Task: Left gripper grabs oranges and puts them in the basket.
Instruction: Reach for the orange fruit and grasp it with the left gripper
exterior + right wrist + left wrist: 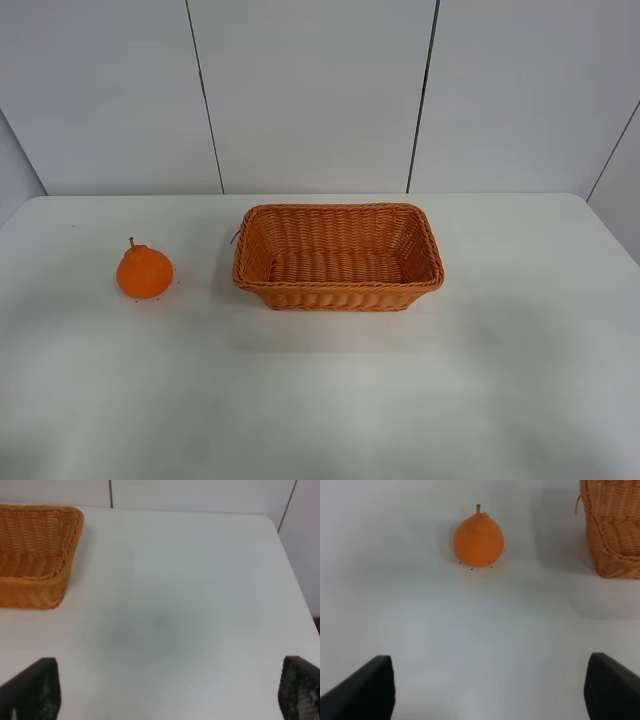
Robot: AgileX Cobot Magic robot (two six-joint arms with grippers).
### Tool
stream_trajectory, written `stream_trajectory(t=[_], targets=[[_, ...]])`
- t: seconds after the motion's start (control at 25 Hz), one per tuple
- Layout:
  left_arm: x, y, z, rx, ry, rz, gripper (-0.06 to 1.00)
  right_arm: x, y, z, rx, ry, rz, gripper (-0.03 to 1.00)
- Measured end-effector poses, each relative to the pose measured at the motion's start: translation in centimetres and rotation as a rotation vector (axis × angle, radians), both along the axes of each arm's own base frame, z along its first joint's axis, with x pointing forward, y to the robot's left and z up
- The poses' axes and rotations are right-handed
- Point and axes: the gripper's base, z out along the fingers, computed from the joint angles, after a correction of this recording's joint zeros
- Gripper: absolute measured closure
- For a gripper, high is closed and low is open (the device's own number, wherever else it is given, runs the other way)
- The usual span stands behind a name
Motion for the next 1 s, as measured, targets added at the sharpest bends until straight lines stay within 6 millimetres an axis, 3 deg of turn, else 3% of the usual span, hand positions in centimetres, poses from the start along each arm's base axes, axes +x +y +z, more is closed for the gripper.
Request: stream_trajectory(t=[0.2, 0.36, 0.68, 0.84, 1.0], targets=[[7.4, 0.1, 2.1, -0.002, 0.177, 0.000, 0.07, 0.0, 0.0, 0.0, 0.000, 0.000, 0.000, 0.27], [14.2, 0.1, 1.9, -0.003, 0.311, 0.000, 0.07, 0.0, 0.0, 0.0, 0.000, 0.000, 0.000, 0.27], [27.6, 0.3, -1.7, 0.011, 0.499, -0.022, 0.07, 0.0, 0.0, 0.0, 0.000, 0.000, 0.000, 0.27], [32.4, 0.3, -4.5, 0.017, 0.558, -0.033, 0.07, 0.0, 0.0, 0.0, 0.000, 0.000, 0.000, 0.27], [35.4, 0.3, -7.2, 0.031, 0.604, -0.058, 0.07, 0.0, 0.0, 0.0, 0.000, 0.000, 0.000, 0.27]])
